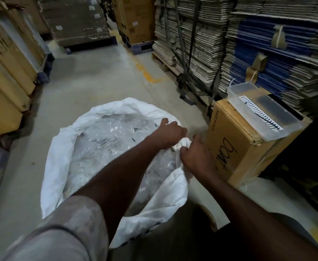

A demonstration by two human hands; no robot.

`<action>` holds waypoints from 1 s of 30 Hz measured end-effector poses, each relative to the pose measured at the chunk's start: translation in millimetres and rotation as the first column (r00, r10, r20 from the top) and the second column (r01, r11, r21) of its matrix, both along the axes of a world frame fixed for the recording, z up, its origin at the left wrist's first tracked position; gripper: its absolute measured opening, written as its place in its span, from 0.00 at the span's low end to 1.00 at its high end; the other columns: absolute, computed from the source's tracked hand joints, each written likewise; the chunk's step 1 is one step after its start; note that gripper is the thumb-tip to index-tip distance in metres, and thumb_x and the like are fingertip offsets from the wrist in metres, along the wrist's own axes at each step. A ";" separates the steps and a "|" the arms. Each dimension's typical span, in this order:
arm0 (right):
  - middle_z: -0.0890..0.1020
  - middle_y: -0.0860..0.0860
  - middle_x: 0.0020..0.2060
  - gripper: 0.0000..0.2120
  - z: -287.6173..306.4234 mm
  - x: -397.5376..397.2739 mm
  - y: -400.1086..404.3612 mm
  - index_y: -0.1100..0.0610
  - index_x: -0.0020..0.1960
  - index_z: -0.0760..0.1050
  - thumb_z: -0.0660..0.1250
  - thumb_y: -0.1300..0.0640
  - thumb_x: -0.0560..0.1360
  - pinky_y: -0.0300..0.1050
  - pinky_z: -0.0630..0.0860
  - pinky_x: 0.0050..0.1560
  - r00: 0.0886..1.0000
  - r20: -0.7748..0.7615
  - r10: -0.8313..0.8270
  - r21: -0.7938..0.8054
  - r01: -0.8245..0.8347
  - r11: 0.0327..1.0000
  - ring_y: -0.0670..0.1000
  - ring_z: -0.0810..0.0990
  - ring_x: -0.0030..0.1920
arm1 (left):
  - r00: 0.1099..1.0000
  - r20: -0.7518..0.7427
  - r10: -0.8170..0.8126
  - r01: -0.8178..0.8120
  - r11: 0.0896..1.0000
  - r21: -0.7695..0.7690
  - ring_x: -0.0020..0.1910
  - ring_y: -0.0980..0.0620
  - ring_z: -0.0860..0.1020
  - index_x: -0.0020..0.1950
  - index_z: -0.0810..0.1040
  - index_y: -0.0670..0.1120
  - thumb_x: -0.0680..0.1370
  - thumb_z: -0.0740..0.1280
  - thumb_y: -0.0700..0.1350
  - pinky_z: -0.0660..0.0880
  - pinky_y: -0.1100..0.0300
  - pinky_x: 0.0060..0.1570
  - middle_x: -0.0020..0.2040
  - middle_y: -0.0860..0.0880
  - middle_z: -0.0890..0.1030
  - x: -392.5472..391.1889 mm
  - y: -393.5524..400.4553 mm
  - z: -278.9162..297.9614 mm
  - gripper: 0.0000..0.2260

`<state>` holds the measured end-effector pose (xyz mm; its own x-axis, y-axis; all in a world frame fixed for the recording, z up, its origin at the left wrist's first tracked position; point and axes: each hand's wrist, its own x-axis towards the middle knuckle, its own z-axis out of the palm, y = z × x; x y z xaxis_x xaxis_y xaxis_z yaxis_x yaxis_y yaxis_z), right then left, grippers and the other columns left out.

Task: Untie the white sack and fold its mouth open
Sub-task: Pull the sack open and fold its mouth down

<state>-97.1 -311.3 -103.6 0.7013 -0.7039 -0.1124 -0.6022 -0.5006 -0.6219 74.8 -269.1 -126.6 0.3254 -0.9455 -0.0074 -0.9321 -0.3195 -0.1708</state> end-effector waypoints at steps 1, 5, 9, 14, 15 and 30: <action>0.79 0.59 0.59 0.29 0.6 3.5 1.3 0.57 0.71 0.64 0.65 0.43 0.76 0.58 0.81 0.56 0.999 0.004 0.050 -0.097 -0.050 0.994 0.63 0.81 0.58 | 1.000 0.000 -0.004 0.004 1.000 0.026 0.56 0.43 0.82 0.56 0.77 0.49 0.88 0.58 0.49 0.66 0.47 0.56 0.51 0.48 0.84 5.1 -8.1 0.8 0.09; 0.76 0.61 0.62 0.37 -14.7 22.3 -4.4 0.61 0.75 0.62 0.72 0.50 0.72 0.53 0.78 0.56 0.975 -0.139 0.175 -0.198 -0.200 0.960 0.63 0.79 0.60 | 0.900 -0.429 0.073 -0.075 0.997 0.012 0.54 0.40 0.80 0.57 0.75 0.45 0.88 0.60 0.55 0.71 0.50 0.52 0.45 0.47 0.80 23.4 -39.9 14.2 0.13; 0.82 0.59 0.56 0.19 -23.2 40.5 -28.9 0.60 0.65 0.73 0.68 0.59 0.75 0.47 0.76 0.51 0.949 -0.236 0.210 -0.228 -0.264 0.937 0.60 0.83 0.55 | 0.775 -0.632 0.014 -0.143 0.978 -0.154 0.39 0.50 0.77 0.60 0.74 0.42 0.86 0.66 0.55 0.70 0.57 0.39 0.39 0.50 0.80 40.7 -37.2 29.6 0.15; 0.75 0.61 0.66 0.29 -27.0 61.5 -42.2 0.60 0.71 0.73 0.71 0.50 0.73 0.52 0.78 0.62 0.886 -0.402 0.231 -0.248 -0.348 0.904 0.62 0.77 0.64 | 0.823 -0.533 -0.194 -0.041 0.917 -0.397 0.52 0.54 0.80 0.61 0.78 0.45 0.85 0.68 0.45 0.73 0.61 0.52 0.54 0.51 0.84 56.3 13.6 43.6 0.07; 0.72 0.63 0.70 0.37 -22.7 65.8 -37.0 0.64 0.76 0.66 0.72 0.48 0.73 0.55 0.77 0.64 0.904 -0.370 0.214 -0.286 -0.329 0.900 0.64 0.75 0.66 | 0.851 -0.479 -0.213 -0.024 0.897 -0.441 0.53 0.53 0.78 0.60 0.78 0.45 0.84 0.68 0.43 0.73 0.59 0.54 0.54 0.51 0.83 58.6 28.8 47.9 0.05; 0.58 0.63 0.83 0.34 0.4 224.8 7.1 0.60 0.83 0.60 0.57 0.69 0.78 0.65 0.62 0.77 0.750 -0.221 0.623 -0.628 -0.598 0.497 0.71 0.60 0.80 | 0.925 -0.098 0.367 -0.376 0.849 -0.372 0.66 0.40 0.80 0.80 0.68 0.57 0.80 0.72 0.48 0.76 0.45 0.64 0.70 0.47 0.81 162.5 167.1 44.2 0.29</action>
<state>127.7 -304.2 -103.3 0.9789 0.0190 0.2034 0.0229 -0.9996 -0.0164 237.4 -101.9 -82.4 0.6571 -0.6858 0.3129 -0.7328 -0.6785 0.0520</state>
